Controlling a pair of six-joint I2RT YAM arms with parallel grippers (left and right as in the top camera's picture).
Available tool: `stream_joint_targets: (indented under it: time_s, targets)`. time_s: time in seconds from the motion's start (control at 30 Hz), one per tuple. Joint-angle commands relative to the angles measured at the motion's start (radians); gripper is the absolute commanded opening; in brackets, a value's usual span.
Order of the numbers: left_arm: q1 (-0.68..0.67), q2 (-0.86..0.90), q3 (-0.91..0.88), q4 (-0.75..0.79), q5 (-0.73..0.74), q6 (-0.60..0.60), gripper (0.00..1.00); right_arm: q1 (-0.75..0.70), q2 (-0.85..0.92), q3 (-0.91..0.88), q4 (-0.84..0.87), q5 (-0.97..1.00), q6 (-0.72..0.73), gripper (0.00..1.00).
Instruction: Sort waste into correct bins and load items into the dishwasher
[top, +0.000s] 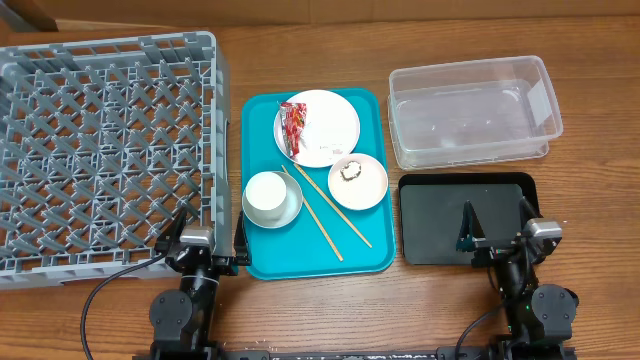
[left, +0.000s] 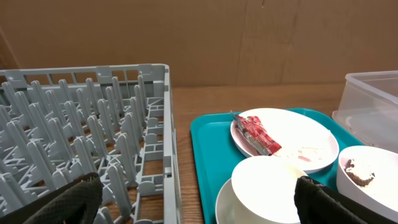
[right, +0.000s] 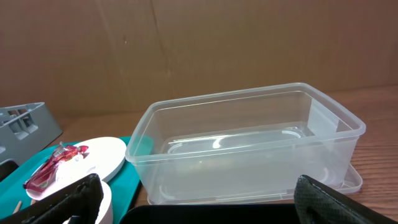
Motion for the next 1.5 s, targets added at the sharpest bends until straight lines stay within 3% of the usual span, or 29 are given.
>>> stream_joint_targets:
  time_s: [0.0,0.83,0.97,1.17,1.37,1.47]
  targets:
    - [-0.006,-0.007,-0.003,-0.002,-0.003,0.022,1.00,-0.008,-0.010,-0.010,0.005,-0.002,-0.004,1.00]
    - [-0.006,-0.007,-0.003,-0.002,-0.003,0.021,1.00,-0.008,-0.010,-0.010,0.024,0.027,-0.006,1.00]
    - [-0.006,-0.007,-0.003,-0.002,-0.003,-0.047,1.00,-0.008,-0.010,-0.010,0.025,0.019,0.000,1.00]
    - [-0.006,-0.007,0.008,-0.010,-0.006,-0.102,1.00,-0.008,-0.010,0.005,0.021,0.020,0.154,1.00]
    - [-0.006,0.024,0.132,-0.163,0.004,-0.121,1.00,-0.008,0.035,0.116,-0.062,0.019,0.178,1.00]
    - [-0.006,0.132,0.263,-0.260,0.005,-0.120,1.00,-0.008,0.136,0.216,-0.116,-0.012,0.177,1.00]
